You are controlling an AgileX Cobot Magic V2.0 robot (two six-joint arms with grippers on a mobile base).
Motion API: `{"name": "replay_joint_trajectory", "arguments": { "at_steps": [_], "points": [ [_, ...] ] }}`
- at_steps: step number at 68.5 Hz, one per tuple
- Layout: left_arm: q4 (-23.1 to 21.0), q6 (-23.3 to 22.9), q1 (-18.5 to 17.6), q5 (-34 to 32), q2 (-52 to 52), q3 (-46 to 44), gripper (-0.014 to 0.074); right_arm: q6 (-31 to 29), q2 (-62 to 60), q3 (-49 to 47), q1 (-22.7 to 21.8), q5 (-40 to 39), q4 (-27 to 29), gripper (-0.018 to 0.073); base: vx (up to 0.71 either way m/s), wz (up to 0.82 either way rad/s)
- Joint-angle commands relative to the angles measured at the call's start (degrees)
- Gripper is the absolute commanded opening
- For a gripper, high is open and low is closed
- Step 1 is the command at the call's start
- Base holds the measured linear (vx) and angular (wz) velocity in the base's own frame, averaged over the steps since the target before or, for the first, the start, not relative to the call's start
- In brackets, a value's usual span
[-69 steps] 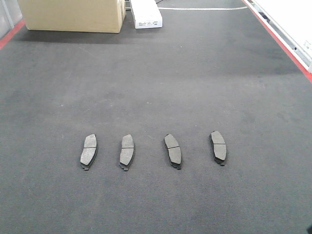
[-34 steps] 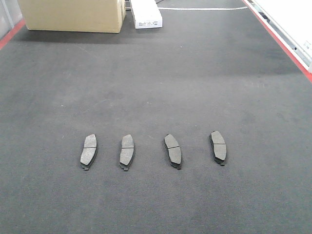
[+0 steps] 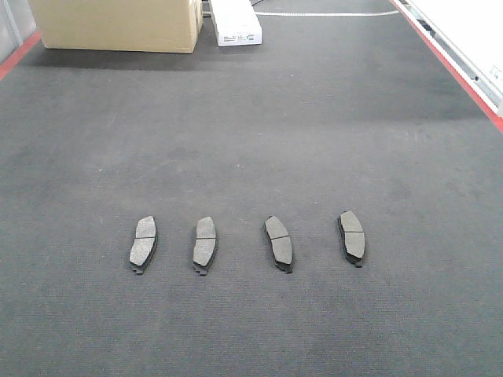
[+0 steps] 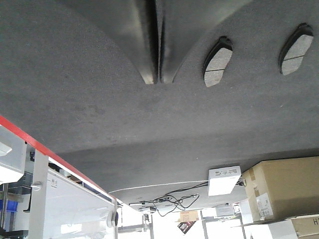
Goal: Move and align brake pads A on conveyor
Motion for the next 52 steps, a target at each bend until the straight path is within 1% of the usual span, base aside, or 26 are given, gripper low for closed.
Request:
{"name": "replay_joint_trajectory", "arguments": {
  "at_steps": [1,52],
  "points": [
    [0.0,-0.06,0.02,-4.2,-0.67,-0.46,-0.0006,-0.73,-0.95,1.21,-0.39,-3.98,-0.09,-0.0008,0.0,0.0],
    [0.0,-0.06,0.02,-4.2,-0.67,-0.46,-0.0006,-0.73,-0.95,1.21,-0.39,-3.98,-0.09,-0.0008,0.0,0.0]
  ]
}}
